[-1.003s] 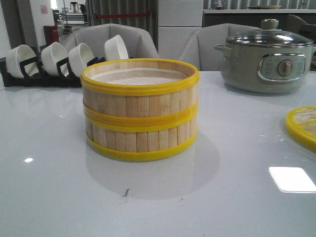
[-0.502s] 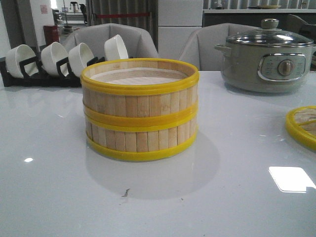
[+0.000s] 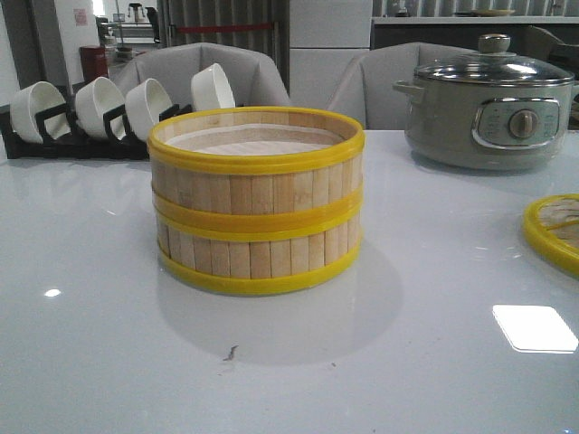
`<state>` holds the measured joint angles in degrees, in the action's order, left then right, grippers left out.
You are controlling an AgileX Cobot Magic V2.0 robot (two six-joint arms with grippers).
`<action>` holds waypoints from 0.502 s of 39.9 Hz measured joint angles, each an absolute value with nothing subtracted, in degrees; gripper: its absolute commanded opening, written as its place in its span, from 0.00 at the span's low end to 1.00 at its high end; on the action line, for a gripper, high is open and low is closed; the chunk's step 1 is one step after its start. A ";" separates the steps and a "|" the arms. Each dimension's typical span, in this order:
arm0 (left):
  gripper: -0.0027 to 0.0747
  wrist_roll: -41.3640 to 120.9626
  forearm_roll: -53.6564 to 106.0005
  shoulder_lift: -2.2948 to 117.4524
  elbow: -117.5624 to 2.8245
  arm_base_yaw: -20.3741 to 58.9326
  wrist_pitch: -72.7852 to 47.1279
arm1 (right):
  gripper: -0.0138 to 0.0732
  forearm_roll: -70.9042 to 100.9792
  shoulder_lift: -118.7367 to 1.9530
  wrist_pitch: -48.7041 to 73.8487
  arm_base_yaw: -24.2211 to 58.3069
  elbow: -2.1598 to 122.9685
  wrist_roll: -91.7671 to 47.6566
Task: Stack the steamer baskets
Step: 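Lower the right gripper and grasp the lid's centre hub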
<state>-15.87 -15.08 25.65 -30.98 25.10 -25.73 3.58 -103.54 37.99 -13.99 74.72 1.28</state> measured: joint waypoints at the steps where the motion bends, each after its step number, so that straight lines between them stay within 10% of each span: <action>1: 0.16 -15.87 -15.08 25.65 -30.98 25.10 -25.73 | 0.52 3.40 -103.64 37.78 -13.98 74.80 1.28; 20: 0.16 -15.87 -15.08 25.65 -30.98 25.10 -25.73 | 0.52 2.74 -107.25 35.18 -14.22 74.80 1.28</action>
